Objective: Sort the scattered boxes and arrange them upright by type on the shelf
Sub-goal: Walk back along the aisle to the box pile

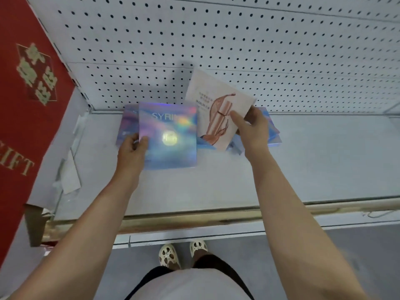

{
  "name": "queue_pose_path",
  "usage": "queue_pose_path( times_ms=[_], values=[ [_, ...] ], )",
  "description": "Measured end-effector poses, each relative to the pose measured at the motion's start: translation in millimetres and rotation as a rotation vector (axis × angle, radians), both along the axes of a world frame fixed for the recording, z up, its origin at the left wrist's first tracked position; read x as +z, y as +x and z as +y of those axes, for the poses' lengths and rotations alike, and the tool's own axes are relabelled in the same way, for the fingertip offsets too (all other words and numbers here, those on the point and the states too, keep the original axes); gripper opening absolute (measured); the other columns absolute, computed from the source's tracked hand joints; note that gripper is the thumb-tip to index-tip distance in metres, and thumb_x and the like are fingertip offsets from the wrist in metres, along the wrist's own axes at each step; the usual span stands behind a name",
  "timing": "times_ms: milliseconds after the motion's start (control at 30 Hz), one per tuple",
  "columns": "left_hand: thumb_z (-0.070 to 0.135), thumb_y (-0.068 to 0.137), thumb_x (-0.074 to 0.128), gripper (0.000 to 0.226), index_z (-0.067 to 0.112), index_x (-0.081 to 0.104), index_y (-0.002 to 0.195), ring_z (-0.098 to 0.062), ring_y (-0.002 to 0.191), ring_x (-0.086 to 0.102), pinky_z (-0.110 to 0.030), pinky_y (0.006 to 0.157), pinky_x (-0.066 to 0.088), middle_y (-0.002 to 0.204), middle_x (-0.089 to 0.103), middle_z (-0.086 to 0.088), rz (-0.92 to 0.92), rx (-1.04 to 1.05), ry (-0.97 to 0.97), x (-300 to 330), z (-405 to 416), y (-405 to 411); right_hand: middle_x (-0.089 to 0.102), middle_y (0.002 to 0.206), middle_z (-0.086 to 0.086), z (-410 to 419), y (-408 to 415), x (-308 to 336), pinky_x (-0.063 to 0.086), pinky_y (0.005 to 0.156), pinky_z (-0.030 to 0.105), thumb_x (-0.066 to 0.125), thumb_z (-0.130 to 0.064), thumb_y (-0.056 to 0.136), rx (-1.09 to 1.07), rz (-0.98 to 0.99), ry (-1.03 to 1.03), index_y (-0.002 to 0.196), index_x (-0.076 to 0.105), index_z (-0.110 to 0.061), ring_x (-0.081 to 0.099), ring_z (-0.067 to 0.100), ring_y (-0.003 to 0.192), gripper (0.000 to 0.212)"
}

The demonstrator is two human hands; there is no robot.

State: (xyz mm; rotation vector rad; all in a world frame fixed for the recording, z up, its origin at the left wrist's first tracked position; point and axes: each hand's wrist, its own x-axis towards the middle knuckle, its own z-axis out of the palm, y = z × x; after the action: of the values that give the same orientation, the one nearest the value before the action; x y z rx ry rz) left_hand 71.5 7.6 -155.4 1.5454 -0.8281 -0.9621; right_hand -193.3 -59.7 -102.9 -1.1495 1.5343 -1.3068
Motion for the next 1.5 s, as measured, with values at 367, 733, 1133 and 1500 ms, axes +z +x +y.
queue_pose_path(
  times_ms=[367, 733, 1133, 1500],
  values=[
    [0.022, 0.099, 0.051, 0.021, 0.010, 0.060, 0.114, -0.016, 0.084, 0.053, -0.034, 0.079, 0.039, 0.092, 0.058, 0.003, 0.086, -0.199, 0.010, 4.3, 11.7, -95.8, 0.055, 0.064, -0.018, 117.3, -111.9, -1.0, 0.052, 0.068, 0.033, 0.072, -0.030, 0.088, -0.390, -0.041, -0.008, 0.096, 0.061, -0.013, 0.055, 0.004, 0.062, 0.022],
    [0.015, 0.098, 0.048, 0.013, 0.020, 0.056, 0.090, -0.006, 0.074, 0.050, -0.025, 0.071, 0.040, 0.080, 0.052, 0.009, 0.100, -0.459, -0.059, 22.5, 71.3, -312.9, 0.048, 0.053, -0.020, 263.4, -301.1, 18.8, 0.039, 0.053, 0.016, 0.069, -0.024, 0.092, -0.631, -0.023, -0.006, 0.093, 0.062, -0.013, 0.043, 0.000, 0.049, 0.014],
    [0.016, 0.100, 0.048, 0.025, 0.003, 0.057, 0.119, 0.010, 0.056, 0.052, -0.007, 0.054, 0.041, 0.081, 0.055, 0.010, 0.080, -0.611, -0.033, 22.9, 124.4, -554.1, 0.066, 0.081, 0.002, 356.3, -504.6, 19.3, 0.056, 0.072, 0.040, 0.071, -0.042, 0.082, -0.800, 0.053, 0.042, 0.098, 0.065, -0.024, 0.065, 0.020, 0.074, 0.025],
    [0.022, 0.092, 0.052, 0.020, 0.014, 0.060, 0.109, -0.019, 0.087, 0.063, -0.039, 0.083, 0.053, 0.102, 0.067, -0.004, 0.130, -0.734, -0.030, 17.4, 47.8, -727.8, 0.067, 0.083, -0.003, 298.8, -667.8, 6.2, 0.052, 0.064, 0.024, 0.071, -0.033, 0.086, -0.878, 0.021, 0.033, 0.103, 0.066, -0.019, 0.063, 0.007, 0.069, 0.022]
  ],
)
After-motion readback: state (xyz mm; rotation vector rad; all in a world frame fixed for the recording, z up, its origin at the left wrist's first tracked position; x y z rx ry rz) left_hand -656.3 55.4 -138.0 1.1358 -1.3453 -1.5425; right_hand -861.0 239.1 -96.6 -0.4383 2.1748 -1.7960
